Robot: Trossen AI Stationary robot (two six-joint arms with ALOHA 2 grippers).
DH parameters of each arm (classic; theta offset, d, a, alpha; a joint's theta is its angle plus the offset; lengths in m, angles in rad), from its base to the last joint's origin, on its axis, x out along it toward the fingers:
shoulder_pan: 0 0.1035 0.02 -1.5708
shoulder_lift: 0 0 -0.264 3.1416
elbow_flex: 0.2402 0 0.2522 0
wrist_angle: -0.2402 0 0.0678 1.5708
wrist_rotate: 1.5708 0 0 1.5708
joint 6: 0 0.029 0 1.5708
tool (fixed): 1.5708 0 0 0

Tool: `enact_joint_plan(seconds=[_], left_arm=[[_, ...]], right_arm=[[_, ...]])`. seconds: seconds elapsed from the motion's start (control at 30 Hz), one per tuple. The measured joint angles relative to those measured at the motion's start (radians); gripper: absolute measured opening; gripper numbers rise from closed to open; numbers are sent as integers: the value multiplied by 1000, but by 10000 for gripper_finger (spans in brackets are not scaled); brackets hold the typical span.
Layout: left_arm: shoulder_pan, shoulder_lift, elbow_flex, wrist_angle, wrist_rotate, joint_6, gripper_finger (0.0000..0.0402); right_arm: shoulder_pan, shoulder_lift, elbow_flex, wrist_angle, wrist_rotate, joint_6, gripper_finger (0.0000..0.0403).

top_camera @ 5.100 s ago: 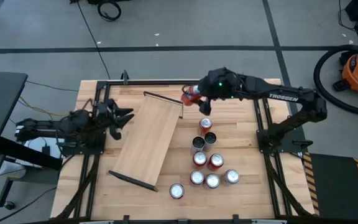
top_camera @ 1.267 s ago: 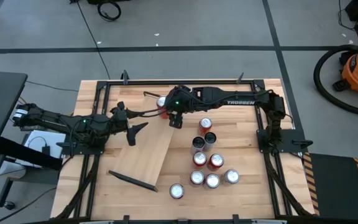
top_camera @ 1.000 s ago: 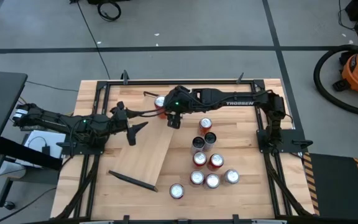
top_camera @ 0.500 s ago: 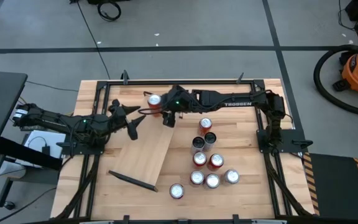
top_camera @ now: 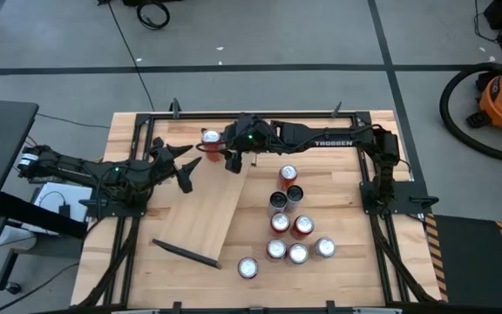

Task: Place canned beverage on shelf
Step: Put the top orange soda can on the shelf, then put the orange soda can on the shelf

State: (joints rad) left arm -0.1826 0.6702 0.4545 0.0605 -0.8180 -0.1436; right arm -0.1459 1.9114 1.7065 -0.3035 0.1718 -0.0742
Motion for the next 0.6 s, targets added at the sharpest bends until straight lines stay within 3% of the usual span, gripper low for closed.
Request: enact_joint_plan(seconds=[0.2,0.6], left_arm=[[-1,-5,0,-37,-1,1,242],[-58,-53,0,-55,0,15,242]], right_arm=[[-7,0,1,-32,-16,0,276],[93,-64,65,-464,-13,3,276]])
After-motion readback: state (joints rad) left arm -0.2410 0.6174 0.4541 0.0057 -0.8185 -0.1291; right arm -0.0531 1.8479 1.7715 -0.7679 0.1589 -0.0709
